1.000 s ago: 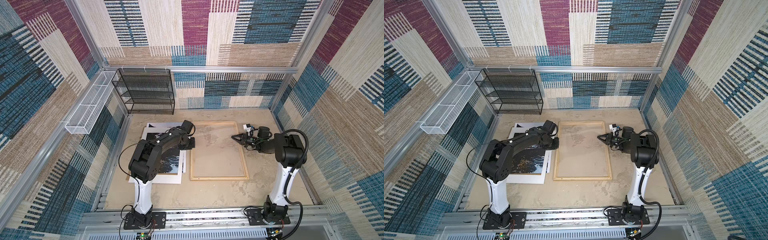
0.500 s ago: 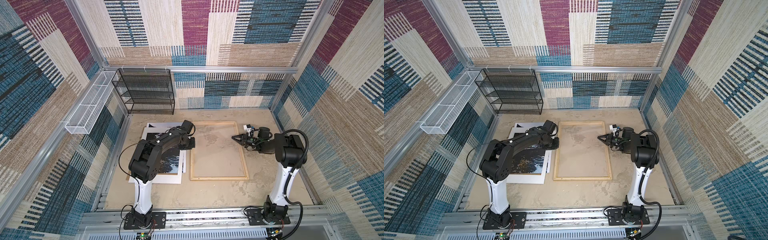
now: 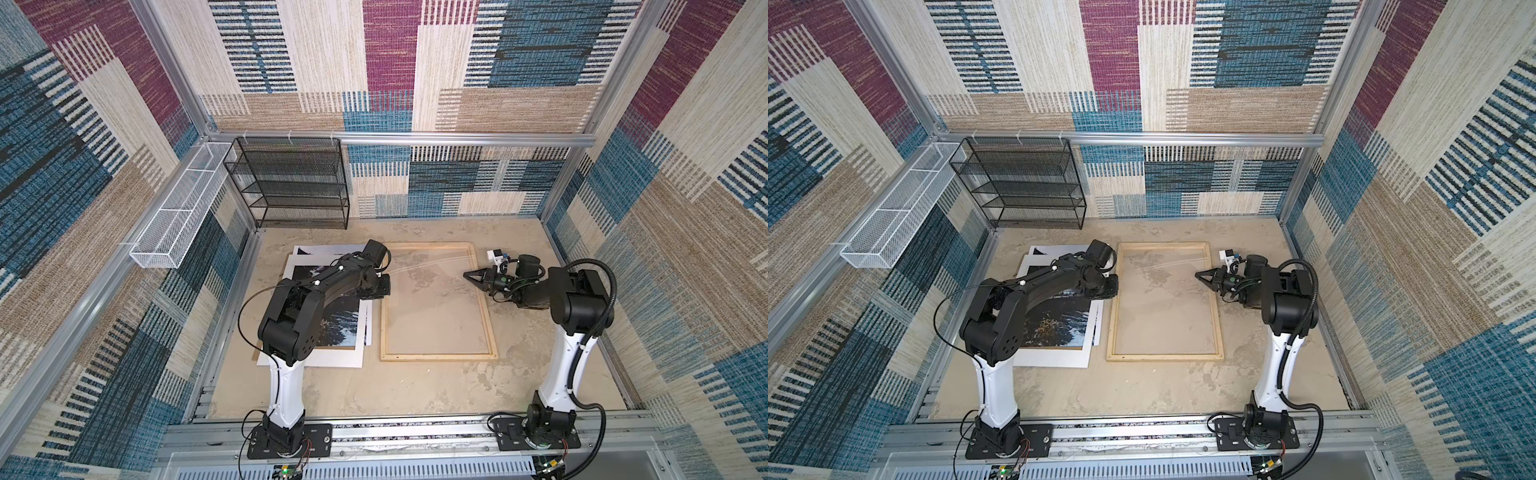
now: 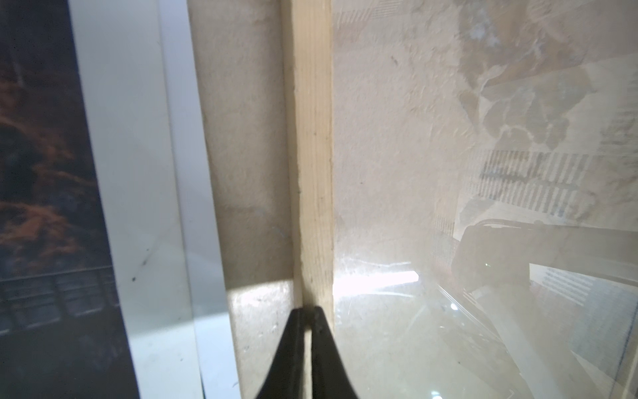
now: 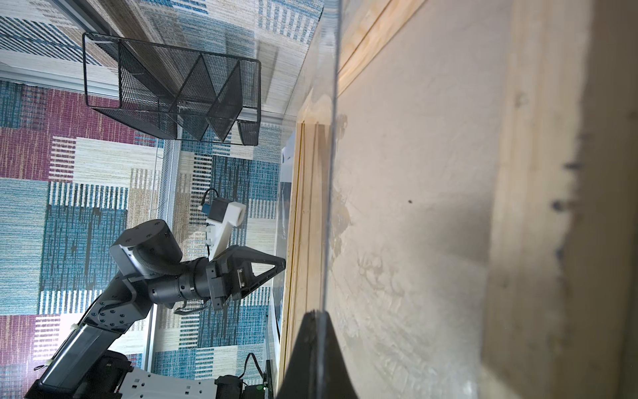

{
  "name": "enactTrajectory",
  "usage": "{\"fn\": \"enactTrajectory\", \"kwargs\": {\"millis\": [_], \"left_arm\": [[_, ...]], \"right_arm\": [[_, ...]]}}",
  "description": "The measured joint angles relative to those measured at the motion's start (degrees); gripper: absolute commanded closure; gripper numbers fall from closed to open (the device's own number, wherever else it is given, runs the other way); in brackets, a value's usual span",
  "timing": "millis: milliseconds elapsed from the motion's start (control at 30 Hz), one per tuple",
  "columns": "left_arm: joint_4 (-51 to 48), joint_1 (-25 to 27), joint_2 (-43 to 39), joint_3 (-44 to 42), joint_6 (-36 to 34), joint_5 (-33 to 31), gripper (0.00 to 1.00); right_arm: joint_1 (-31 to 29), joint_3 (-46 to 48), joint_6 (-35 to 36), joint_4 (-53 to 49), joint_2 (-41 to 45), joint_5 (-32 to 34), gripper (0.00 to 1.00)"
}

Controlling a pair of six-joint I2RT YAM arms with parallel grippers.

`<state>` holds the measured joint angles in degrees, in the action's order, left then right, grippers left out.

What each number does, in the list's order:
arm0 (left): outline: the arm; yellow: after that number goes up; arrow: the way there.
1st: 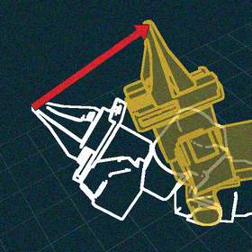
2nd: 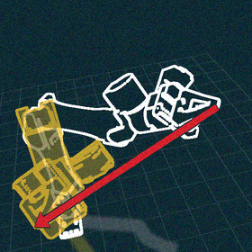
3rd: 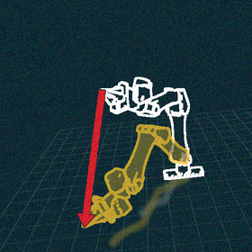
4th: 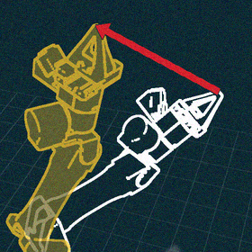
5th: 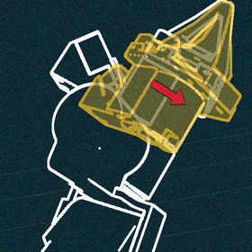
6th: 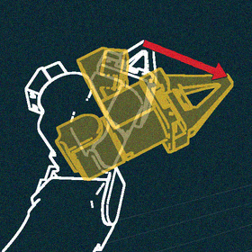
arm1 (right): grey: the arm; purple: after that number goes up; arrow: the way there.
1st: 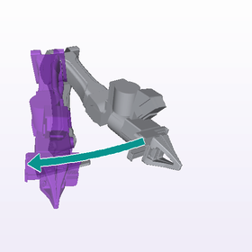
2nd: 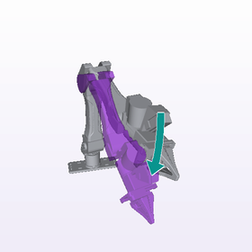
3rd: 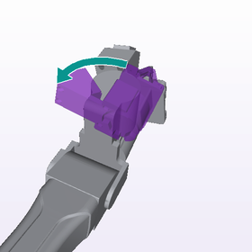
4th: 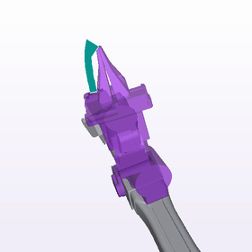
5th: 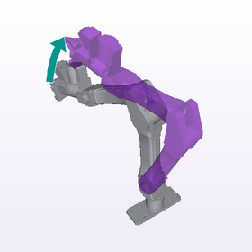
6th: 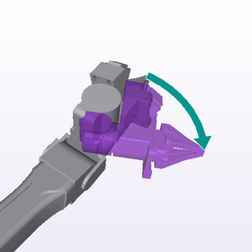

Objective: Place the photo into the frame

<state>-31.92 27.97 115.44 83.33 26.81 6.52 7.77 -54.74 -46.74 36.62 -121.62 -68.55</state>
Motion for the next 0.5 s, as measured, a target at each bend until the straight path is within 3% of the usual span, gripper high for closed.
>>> {"fn": "enactTrajectory", "kwargs": {"millis": [500], "left_arm": [[-0.5,0.5,0.7,1.0,-0.2,-0.3,0.92]], "right_arm": [[-0.9,0.3,-1.4,0.8,-0.1,3.0,1.0]]}}
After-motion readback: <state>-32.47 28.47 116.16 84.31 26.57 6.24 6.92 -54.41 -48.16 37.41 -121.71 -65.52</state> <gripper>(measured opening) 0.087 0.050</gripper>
